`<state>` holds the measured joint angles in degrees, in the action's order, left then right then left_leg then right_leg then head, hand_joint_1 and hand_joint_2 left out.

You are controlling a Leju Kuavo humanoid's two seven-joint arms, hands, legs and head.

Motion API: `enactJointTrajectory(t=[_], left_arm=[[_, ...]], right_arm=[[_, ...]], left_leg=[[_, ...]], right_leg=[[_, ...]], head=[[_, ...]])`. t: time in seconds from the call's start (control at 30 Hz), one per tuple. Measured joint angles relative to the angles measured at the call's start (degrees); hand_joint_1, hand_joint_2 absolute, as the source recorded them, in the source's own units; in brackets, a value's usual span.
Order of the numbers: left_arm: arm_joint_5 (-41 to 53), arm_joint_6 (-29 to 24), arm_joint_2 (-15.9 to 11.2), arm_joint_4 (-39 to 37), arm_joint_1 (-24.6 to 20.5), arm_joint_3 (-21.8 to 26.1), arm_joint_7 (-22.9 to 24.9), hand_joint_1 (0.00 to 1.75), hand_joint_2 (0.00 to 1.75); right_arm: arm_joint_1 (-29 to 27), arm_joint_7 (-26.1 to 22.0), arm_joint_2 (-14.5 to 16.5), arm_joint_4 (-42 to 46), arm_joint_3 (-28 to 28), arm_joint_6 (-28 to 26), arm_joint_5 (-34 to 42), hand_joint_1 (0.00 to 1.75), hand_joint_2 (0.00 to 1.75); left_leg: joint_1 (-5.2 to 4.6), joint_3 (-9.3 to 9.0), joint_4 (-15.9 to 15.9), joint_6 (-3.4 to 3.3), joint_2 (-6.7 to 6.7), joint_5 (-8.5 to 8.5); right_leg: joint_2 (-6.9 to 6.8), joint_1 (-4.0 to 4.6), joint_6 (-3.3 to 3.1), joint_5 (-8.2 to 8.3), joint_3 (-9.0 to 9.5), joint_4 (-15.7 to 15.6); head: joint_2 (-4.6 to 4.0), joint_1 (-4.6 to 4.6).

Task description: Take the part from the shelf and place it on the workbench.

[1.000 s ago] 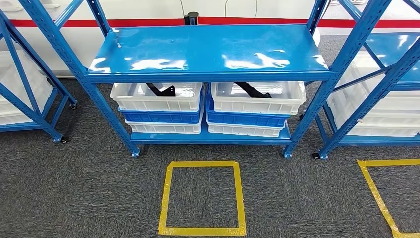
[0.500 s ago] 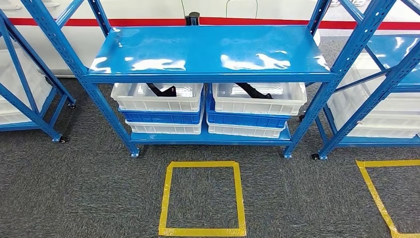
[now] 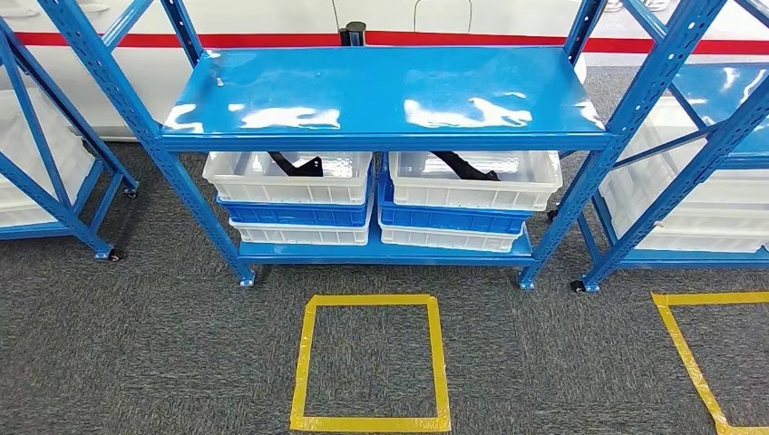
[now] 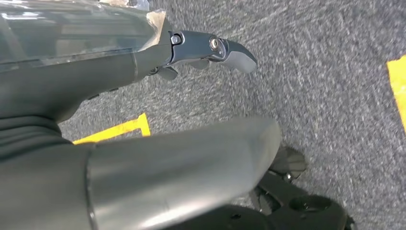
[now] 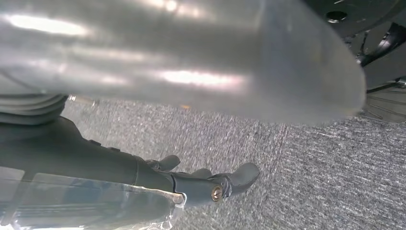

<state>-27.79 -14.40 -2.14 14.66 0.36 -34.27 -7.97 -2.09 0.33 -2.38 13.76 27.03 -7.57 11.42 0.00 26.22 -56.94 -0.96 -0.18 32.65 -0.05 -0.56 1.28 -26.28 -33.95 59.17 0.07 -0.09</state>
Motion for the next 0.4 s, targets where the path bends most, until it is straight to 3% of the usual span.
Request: enactJointTrajectory(t=[0.4], left_arm=[[13.03,6.72,0.73,3.27,3.63,15.11,3.73,0.00,0.00]], right_arm=[[-2.81,-0.09,0.91,3.51,-11.61,3.55,-5.37,0.00,0.00]], left_leg=[[0.00,0.00,0.00,0.00,0.00,0.05]], right_leg=[[0.00,0.00,0.00,-0.01,-0.01,0.00]], head=[[0.00,0.00]])
